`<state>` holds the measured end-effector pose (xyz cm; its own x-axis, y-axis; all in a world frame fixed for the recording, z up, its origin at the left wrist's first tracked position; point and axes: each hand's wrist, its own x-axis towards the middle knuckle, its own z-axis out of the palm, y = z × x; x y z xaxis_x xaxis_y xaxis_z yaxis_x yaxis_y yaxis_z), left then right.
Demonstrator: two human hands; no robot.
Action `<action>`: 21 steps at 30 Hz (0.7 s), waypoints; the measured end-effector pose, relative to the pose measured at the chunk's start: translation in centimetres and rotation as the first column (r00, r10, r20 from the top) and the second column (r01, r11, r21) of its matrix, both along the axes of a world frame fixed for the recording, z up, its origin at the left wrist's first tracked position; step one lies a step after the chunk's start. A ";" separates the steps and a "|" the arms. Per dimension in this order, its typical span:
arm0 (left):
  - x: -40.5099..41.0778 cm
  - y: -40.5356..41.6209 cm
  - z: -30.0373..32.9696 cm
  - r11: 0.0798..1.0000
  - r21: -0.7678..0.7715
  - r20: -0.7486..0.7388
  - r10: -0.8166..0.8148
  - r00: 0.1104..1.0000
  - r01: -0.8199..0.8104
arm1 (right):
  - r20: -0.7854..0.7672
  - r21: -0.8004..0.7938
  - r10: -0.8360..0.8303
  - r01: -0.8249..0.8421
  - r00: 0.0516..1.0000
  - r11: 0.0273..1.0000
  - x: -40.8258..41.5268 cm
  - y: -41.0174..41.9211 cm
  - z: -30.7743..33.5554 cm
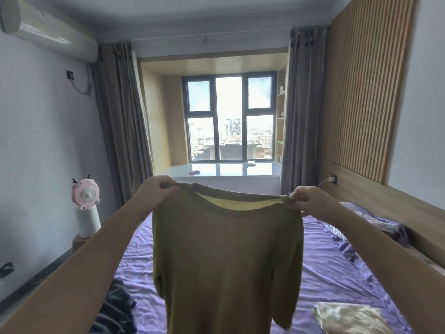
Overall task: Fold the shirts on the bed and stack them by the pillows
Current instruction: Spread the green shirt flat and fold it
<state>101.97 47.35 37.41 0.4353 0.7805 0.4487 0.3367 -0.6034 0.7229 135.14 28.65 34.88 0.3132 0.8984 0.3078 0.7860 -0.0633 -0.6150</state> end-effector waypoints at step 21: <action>1.4 -5.6 -4.6 0.687 0.641 0.004 0.442 0.897 -0.342 | 0.601 0.227 -0.322 0.231 0.731 0.946 -1.4 -3.5 -3.5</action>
